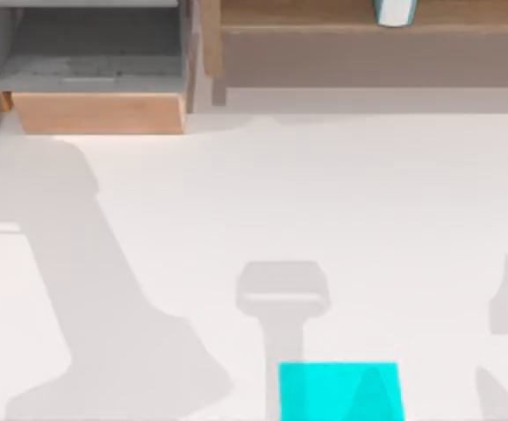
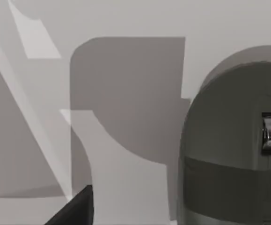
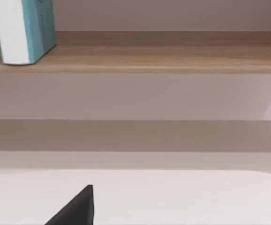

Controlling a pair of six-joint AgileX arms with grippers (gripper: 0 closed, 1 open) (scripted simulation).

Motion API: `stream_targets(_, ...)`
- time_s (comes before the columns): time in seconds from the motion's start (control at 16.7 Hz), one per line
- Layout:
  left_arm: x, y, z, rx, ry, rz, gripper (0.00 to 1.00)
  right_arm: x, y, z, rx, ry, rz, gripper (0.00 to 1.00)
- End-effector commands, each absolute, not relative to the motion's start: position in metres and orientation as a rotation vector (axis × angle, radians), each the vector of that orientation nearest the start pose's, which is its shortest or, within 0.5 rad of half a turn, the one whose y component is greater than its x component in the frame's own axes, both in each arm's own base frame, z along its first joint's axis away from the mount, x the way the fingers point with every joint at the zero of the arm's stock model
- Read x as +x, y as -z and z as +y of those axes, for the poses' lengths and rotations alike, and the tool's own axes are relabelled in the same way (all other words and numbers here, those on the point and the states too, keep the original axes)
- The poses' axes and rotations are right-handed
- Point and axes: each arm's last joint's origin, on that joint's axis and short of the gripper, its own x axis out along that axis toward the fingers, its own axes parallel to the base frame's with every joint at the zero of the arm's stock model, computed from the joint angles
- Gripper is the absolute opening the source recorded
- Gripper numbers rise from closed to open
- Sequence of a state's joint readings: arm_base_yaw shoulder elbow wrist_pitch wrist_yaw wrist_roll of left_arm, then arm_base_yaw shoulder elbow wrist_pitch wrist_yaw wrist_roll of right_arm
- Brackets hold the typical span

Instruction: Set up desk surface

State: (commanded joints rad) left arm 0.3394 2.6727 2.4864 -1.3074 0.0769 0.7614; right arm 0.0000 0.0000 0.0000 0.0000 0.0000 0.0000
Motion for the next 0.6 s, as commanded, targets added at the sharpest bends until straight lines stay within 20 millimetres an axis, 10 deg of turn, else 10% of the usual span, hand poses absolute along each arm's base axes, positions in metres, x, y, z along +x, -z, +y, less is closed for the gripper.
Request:
stream_targets(0.18,0.4896,-0.1343,0.1781,0.303,0.33,1.445,1.0,0.1057,-0.16,-0.0012,0.0,0.0,0.0,1.0)
stream_targets(0.6,0.4896,-0.1343,0.1781,0.303,0.33,1.445,0.47,0.1057,-0.16,-0.0012,0.0,0.0,0.0,1.0)
